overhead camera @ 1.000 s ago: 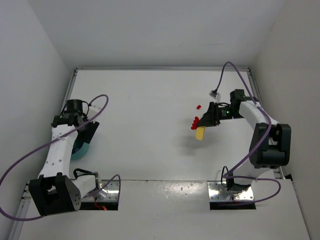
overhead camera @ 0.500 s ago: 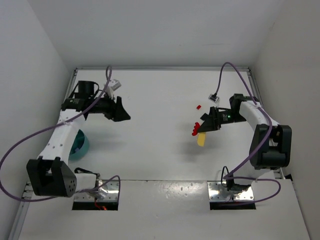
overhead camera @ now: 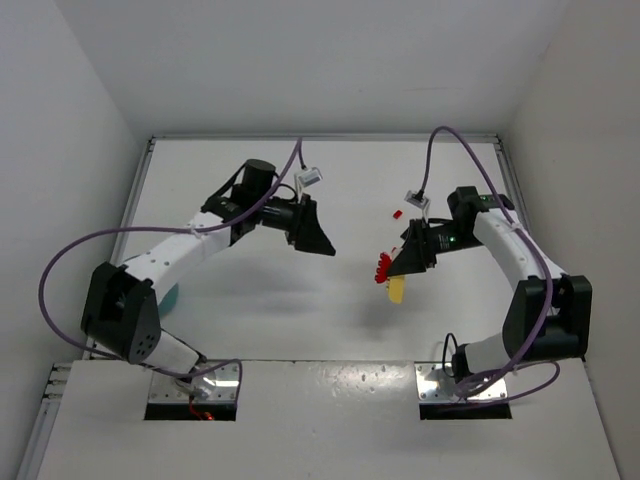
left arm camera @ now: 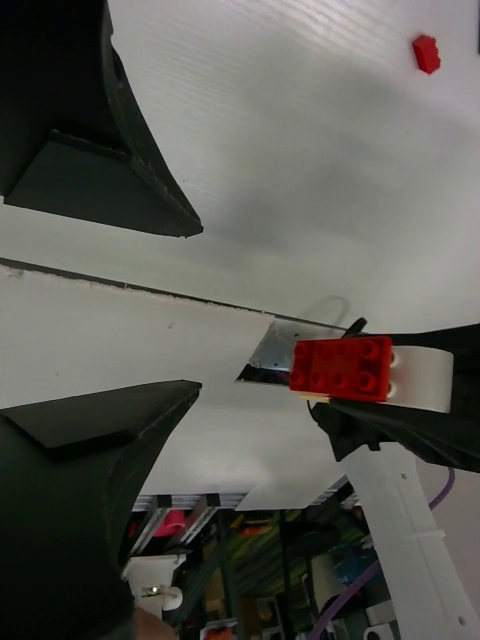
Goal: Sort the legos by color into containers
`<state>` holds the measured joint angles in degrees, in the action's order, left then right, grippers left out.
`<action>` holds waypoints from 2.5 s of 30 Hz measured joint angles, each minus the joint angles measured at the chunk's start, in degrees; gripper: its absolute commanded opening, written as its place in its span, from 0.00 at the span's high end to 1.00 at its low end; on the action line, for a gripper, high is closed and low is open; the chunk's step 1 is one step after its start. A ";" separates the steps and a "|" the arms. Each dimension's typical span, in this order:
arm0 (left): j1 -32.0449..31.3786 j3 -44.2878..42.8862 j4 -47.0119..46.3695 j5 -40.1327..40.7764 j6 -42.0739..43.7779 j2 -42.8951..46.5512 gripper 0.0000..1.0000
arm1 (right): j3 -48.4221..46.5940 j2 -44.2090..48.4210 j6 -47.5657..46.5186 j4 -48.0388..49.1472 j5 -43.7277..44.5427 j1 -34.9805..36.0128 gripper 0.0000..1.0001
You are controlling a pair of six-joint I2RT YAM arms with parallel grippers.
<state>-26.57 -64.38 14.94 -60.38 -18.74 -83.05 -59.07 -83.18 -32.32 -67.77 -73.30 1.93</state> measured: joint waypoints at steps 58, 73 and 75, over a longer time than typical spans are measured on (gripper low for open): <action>-14.56 -3.17 -2.47 5.90 4.04 -7.78 0.87 | -1.05 -3.15 4.11 5.84 2.75 9.42 1.00; -4.74 1.97 11.30 16.50 15.72 2.75 0.89 | 0.33 -2.73 13.35 14.49 11.96 8.28 1.00; -2.47 1.97 13.44 22.21 17.18 6.14 0.90 | 2.34 -1.53 17.81 18.97 17.94 8.26 1.00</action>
<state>-29.04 -62.41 28.38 -38.17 -1.56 -76.90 -56.73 -84.71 -14.50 -48.80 -55.35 10.20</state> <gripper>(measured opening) 0.385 0.373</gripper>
